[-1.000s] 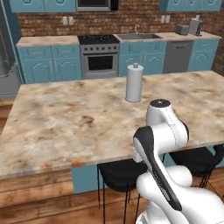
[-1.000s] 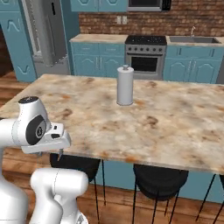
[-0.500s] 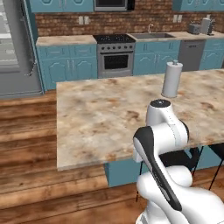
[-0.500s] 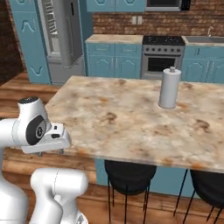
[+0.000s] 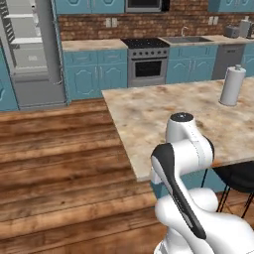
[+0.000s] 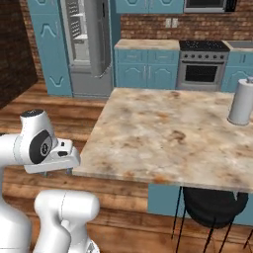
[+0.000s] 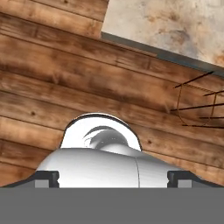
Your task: Open the fridge, grab two sodas, and place both sodas inside the bowl with ice on the dining counter.
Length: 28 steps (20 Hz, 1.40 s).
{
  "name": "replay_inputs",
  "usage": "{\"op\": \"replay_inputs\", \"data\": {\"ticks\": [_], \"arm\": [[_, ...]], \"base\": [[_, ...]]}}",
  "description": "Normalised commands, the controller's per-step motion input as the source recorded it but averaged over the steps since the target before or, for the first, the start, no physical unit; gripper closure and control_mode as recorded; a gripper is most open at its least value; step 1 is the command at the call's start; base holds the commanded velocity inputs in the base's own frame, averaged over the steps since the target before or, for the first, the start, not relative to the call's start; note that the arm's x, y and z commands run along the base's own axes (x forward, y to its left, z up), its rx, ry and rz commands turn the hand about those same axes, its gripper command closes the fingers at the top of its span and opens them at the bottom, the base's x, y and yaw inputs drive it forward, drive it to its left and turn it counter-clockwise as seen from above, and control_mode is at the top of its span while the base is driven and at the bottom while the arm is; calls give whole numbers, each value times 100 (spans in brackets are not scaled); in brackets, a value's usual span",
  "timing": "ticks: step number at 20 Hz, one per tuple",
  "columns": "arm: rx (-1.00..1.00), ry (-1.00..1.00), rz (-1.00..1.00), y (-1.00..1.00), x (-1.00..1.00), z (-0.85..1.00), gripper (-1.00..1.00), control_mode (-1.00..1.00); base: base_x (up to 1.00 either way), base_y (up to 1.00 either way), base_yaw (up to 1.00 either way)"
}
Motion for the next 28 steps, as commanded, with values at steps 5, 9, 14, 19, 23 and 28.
{"op": "replay_inputs", "data": {"ticks": [5,9,14,19,23,28], "arm": [[0,0,0,0,0,0,-100,100],[0,0,0,0,0,0,-100,100],[0,0,0,0,0,0,-100,100],[0,0,0,0,0,0,-100,100],[0,0,0,0,0,0,-100,100],[0,0,0,0,0,0,-100,100]], "base": [[2,100,-4],[27,100,-7],[76,100,-18],[100,96,-31],[100,95,-30],[100,92,-7]]}}
